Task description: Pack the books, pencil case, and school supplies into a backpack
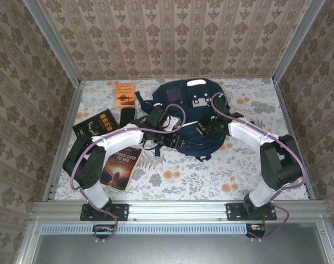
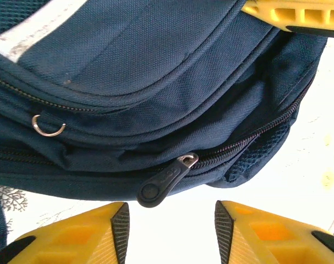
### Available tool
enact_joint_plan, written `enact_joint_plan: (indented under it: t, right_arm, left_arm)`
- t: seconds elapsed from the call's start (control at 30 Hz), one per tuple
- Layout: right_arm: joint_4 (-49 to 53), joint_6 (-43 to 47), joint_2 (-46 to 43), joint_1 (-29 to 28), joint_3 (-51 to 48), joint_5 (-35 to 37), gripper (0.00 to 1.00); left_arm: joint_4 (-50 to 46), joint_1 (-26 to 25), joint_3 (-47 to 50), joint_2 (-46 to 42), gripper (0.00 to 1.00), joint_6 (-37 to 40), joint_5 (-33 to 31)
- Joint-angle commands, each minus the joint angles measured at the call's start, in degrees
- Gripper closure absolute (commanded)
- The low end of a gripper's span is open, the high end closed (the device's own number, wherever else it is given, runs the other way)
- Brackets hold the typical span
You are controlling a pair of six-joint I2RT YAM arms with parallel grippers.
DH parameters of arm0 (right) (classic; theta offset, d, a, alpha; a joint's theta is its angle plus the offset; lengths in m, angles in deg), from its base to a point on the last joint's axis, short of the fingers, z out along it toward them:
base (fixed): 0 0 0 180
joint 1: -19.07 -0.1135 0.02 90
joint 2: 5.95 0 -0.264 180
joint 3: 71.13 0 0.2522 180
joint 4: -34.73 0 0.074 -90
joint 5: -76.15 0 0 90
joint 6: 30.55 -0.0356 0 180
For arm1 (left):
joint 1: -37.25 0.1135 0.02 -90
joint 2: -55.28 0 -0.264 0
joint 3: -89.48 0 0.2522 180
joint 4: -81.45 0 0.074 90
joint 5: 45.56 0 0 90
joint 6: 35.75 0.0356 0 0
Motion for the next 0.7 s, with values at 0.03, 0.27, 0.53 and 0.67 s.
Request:
enact_joint_plan:
  t: [0.03, 0.27, 0.53, 0.67]
  right_arm:
    - [-2.9, 0.9, -3.8, -0.2, 2.2, -3.4, 0.99]
    - [-3.3, 0.9, -5.7, -0.2, 3.3, -4.6, 1.00]
    - [-3.4, 0.7, -5.3, -0.2, 4.1, -4.8, 1.00]
    - [-3.4, 0.7, -5.0, -0.2, 4.6, -4.7, 1.00]
  left_arm:
    - [0.9, 0.2, -1.1, 1.3, 0.53, -1.2, 1.9]
    - [1.1, 0.1, -1.2, 1.8, 0.52, -0.9, 0.3]
    - [3.4, -0.4, -0.3, 2.0, 0.53, -0.8, 4.4]
    - [5.2, -0.9, 1.6, 1.0, 0.56, -0.8, 4.8]
